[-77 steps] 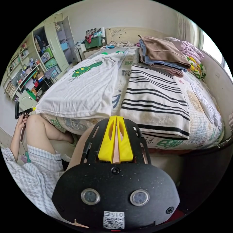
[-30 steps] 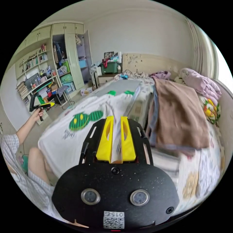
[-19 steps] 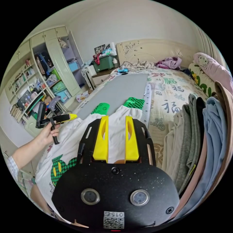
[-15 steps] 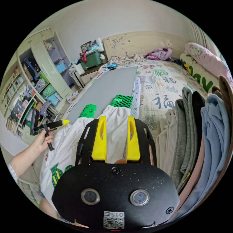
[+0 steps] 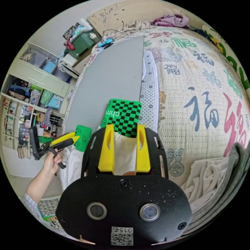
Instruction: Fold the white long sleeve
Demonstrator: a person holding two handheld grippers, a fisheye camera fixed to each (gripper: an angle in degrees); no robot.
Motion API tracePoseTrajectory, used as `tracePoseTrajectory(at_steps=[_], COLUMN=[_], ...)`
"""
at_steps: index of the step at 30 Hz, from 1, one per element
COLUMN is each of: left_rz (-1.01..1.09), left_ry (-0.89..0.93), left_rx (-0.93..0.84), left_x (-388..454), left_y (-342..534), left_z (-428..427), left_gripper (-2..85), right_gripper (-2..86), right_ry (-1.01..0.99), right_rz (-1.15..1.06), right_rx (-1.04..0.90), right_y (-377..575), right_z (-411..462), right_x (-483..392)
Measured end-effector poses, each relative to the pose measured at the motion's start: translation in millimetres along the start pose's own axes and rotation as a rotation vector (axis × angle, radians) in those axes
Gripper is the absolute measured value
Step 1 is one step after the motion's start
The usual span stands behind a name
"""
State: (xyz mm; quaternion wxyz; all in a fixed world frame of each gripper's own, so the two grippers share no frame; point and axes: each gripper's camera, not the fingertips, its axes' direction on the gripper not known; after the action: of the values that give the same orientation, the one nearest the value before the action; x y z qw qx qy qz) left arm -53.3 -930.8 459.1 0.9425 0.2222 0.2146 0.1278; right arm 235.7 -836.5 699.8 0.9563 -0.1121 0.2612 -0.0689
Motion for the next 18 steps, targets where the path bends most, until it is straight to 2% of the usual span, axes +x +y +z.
tracePoseTrajectory(at_steps=[2, 5, 7, 9, 11, 13, 15, 17, 18], left_rz=[0.047, -0.001, -0.090, -0.265, -0.410, -0.507, -0.638, -0.773, -0.804], left_ry=[0.048, 0.055, -0.019, -0.190, -0.350, -0.515, -0.737, -0.766, -0.737], left_rx=[0.008, 0.120, 0.244, 0.418, 0.499, 0.463, 0.294, 0.208, 0.226], left_x=[-0.8, -33.0, -72.0, -135.9, -180.2, -217.9, -262.6, -287.5, -290.9], left_y=[-0.9, 14.7, 39.9, 96.2, 148.1, 190.3, 234.3, 263.8, 276.9], left_z=[-2.9, -51.9, -107.3, -191.2, -241.7, -268.4, -272.4, -270.9, -270.1], left_gripper=[3.0, 1.6, 1.3, 1.2, 1.3, 1.7, 3.1, 4.8, 6.1], right_gripper=[7.4, 3.8, 3.3, 2.8, 2.7, 3.0, 4.2, 5.5, 6.4], right_ry=[0.081, 0.103, 0.208, 0.394, 0.415, 0.475, 0.564, 0.585, 0.641], right_rz=[-0.067, -0.117, -0.090, -0.043, 0.038, 0.068, 0.060, 0.042, 0.029], right_rx=[-0.030, 0.041, 0.121, 0.254, 0.287, 0.286, 0.272, 0.288, 0.310], right_y=[-5.2, 0.4, 10.3, 35.0, 52.3, 65.1, 72.9, 75.1, 75.3], right_z=[4.4, -32.9, -77.5, -142.2, -177.7, -194.6, -196.8, -195.8, -194.5], right_x=[-5.8, 3.3, 18.3, 41.2, 58.3, 62.4, 54.9, 43.5, 29.6])
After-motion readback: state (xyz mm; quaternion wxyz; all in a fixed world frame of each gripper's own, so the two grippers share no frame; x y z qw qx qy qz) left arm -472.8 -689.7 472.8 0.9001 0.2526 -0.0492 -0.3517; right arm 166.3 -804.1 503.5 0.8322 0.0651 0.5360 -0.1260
